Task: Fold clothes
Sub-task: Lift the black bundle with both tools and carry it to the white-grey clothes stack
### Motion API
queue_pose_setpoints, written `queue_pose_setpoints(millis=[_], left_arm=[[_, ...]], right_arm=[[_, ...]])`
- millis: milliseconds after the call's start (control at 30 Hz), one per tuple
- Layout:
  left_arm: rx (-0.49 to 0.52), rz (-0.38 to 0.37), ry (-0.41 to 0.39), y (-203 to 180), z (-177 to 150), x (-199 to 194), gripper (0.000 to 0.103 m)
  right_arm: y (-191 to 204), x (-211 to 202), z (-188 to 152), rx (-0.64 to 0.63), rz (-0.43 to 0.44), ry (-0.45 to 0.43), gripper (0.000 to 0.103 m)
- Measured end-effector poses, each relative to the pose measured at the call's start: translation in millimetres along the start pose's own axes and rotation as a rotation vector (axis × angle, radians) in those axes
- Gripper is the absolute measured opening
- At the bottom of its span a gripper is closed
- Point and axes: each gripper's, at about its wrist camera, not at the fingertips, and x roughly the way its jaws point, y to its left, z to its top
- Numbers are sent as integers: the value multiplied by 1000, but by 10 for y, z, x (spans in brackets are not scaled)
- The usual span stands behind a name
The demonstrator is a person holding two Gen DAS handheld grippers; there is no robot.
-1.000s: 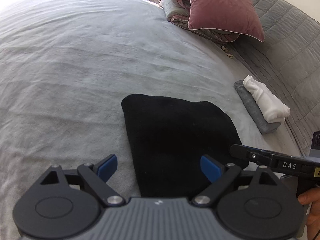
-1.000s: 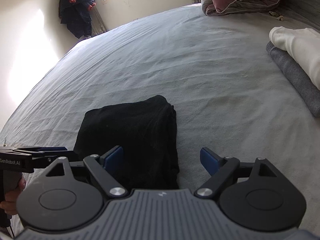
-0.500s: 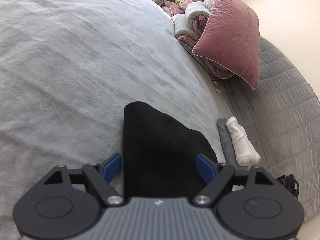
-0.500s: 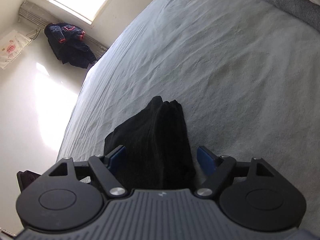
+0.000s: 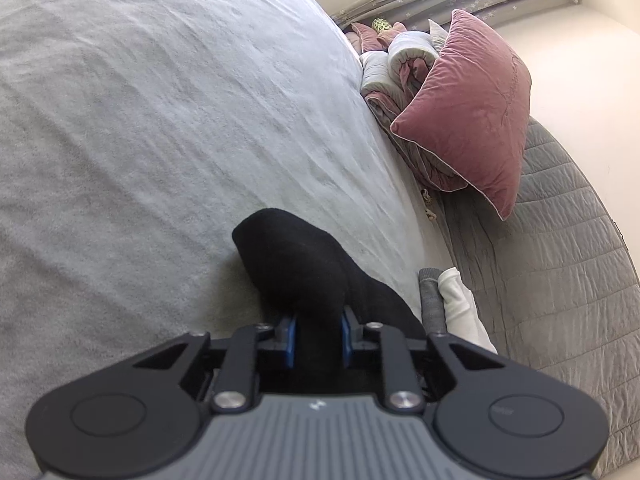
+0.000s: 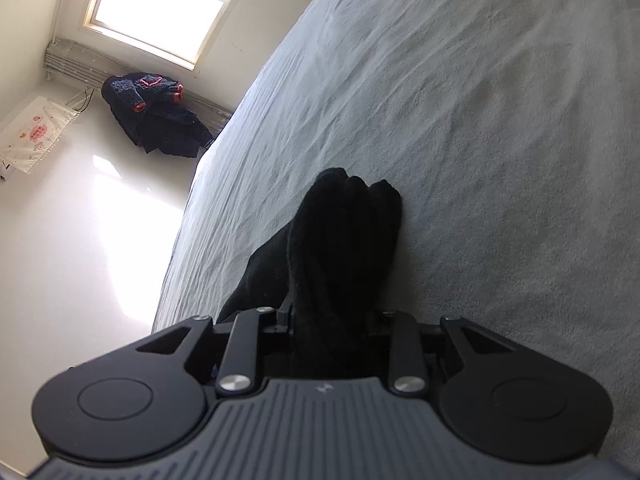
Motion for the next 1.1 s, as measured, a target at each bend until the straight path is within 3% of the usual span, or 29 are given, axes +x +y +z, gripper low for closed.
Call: queue_pose_setpoints(millis=[400,633,900,1100], left_arm=[[108,-19,2,-605,-6,116,16],[139,-36,9,-1035,-57,343,16],[143,-121,25,-1689,-128,882,15],[168,-202,55,-2286,-215,1339,15]], right_arm=[[-23,-369,117,31,18,-154,27],[90,-560,282,-59,-50,-215,27],[31,-954,978,-58,-56,-251,27],[-19,-1382,1584,-75,-78,-329,27]])
